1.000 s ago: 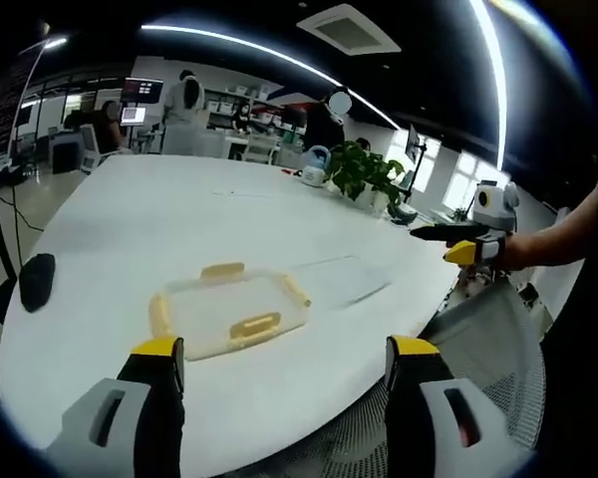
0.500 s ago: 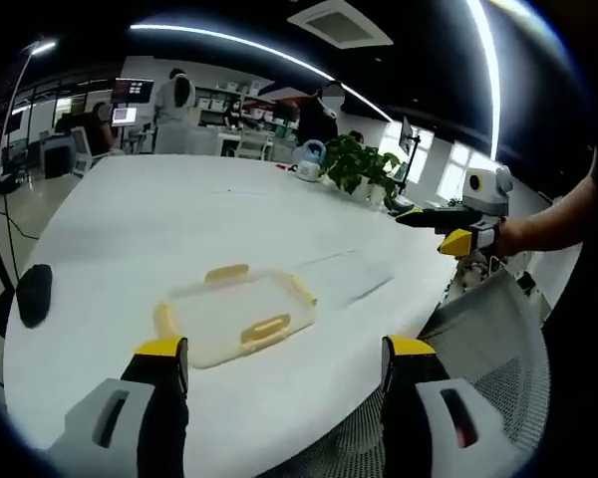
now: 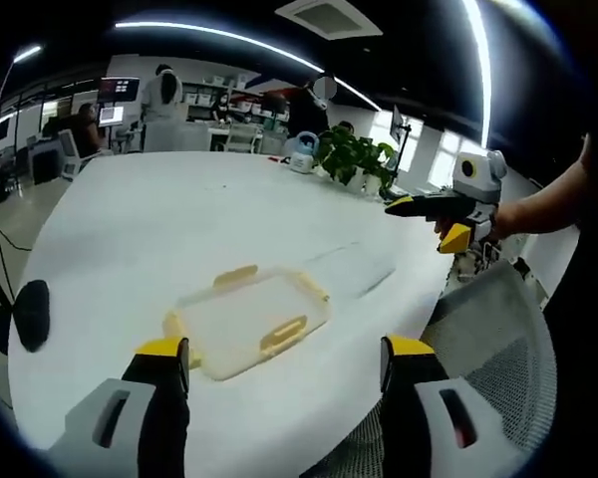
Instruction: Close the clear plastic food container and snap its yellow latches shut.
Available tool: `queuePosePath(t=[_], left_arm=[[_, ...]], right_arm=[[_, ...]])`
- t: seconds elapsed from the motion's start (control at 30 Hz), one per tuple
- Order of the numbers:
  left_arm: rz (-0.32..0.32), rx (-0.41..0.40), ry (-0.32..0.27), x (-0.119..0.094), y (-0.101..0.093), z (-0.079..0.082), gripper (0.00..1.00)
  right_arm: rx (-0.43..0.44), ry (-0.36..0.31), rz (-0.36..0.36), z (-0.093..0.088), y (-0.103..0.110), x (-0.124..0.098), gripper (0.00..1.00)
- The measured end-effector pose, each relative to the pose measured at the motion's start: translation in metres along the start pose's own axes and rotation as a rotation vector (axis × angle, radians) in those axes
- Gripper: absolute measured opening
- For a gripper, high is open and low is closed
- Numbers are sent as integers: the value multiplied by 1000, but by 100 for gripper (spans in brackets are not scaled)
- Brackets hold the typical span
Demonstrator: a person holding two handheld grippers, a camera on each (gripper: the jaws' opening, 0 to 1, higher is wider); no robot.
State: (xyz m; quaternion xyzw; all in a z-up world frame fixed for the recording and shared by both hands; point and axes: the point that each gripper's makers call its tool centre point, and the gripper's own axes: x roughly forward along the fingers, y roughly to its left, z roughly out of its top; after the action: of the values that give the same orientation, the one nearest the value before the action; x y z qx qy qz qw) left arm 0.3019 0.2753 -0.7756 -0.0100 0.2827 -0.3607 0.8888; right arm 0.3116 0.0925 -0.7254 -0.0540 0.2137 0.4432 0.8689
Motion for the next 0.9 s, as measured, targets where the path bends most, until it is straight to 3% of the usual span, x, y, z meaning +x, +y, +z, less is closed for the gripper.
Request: queuePosePath(t=[0.33,0.5,0.9], left_arm=[[-24,43,30,6,3,-1,78],[-37,36,39,7,7,1,76],[-44,107,100,10,22,0,76]], right_arm=[[-15,4,25,3,2,11,75],[-22,21,36,-2,3,12,74],[-53,52,41,-10,0,11,73]])
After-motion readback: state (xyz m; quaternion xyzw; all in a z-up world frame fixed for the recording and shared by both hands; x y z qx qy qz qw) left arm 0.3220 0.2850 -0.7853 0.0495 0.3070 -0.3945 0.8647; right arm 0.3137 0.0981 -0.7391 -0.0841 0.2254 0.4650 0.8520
